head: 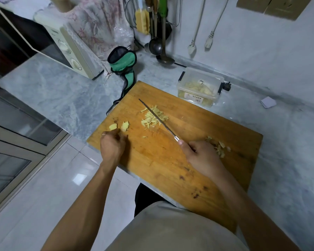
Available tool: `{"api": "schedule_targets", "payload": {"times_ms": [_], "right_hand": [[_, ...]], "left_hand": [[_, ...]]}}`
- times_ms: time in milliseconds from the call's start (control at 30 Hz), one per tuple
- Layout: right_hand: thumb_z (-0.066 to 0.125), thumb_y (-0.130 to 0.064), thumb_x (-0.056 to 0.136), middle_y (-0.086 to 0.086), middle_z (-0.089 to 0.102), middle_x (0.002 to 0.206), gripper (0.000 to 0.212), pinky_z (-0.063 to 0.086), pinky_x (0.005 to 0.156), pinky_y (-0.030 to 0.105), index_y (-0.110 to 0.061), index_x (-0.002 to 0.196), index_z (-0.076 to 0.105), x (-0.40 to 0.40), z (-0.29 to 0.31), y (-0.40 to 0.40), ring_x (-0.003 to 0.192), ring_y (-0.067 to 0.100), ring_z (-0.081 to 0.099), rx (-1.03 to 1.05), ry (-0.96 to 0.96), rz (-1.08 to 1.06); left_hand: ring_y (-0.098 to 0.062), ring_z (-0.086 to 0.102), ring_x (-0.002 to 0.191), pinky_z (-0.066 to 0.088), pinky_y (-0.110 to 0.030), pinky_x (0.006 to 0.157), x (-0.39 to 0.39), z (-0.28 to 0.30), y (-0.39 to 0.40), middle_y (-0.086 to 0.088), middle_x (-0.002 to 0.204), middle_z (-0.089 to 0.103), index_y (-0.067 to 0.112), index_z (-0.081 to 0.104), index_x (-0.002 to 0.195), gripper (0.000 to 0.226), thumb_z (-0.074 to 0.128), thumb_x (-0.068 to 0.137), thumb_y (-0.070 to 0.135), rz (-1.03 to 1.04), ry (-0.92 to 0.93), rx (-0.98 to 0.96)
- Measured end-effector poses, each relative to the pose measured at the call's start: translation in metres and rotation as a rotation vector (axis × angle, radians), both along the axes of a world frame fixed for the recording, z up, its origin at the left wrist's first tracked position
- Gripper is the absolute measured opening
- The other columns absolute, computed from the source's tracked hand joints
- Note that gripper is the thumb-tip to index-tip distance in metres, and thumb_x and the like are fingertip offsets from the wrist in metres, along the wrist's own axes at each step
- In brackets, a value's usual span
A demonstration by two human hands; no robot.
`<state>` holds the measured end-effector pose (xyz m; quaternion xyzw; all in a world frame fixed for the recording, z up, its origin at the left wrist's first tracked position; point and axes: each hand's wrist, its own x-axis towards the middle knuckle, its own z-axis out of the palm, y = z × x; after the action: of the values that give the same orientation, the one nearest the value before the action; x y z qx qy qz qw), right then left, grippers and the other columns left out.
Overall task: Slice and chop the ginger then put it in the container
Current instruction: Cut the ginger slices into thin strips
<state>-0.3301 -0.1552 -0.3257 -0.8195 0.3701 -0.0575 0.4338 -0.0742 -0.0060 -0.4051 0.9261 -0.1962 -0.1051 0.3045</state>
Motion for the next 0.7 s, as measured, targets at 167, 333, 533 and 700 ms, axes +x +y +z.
{"api": "schedule_targets", "payload": {"times_ms": [167,333,533,700], "right_hand": [[0.044,-0.055,0.101,0.018,0.065,0.068,0.067,0.049,0.057,0.042,0.001,0.068,0.059,0.005,0.0,0.008,0.064,0.033,0.064,0.014,-0.022,-0.032],[0.045,-0.055,0.1,0.019,0.064,0.066,0.066,0.043,0.052,0.039,0.001,0.068,0.058,0.004,0.001,0.012,0.056,0.031,0.06,0.025,-0.044,-0.044],[0.045,-0.056,0.099,0.008,0.055,0.055,0.064,0.035,0.051,0.029,-0.004,0.062,0.054,-0.001,0.001,0.013,0.049,0.015,0.05,0.041,-0.035,-0.043],[0.044,-0.057,0.098,0.016,0.063,0.062,0.068,0.041,0.053,0.033,0.0,0.065,0.058,-0.004,-0.003,0.011,0.053,0.028,0.058,0.019,-0.063,-0.084]], "left_hand": [[-0.02,0.066,0.089,0.052,-0.026,0.08,0.013,0.008,0.0,-0.006,0.107,0.074,0.011,0.075,0.104,0.019,0.065,0.088,0.009,0.005,0.099,0.016],[-0.022,0.066,0.092,0.046,-0.023,0.077,0.016,0.017,-0.007,-0.005,0.106,0.073,0.013,0.074,0.107,0.024,0.063,0.086,0.006,-0.142,0.035,0.044],[-0.019,0.059,0.086,0.05,-0.029,0.077,0.024,0.024,-0.031,-0.007,0.11,0.069,0.017,0.072,0.114,0.024,0.069,0.092,0.028,-0.186,0.038,0.1],[-0.006,0.062,0.05,0.052,-0.019,0.048,0.033,0.035,-0.023,0.002,0.076,0.068,0.014,0.075,0.104,0.017,0.07,0.092,0.025,-0.091,0.205,-0.022]]}}
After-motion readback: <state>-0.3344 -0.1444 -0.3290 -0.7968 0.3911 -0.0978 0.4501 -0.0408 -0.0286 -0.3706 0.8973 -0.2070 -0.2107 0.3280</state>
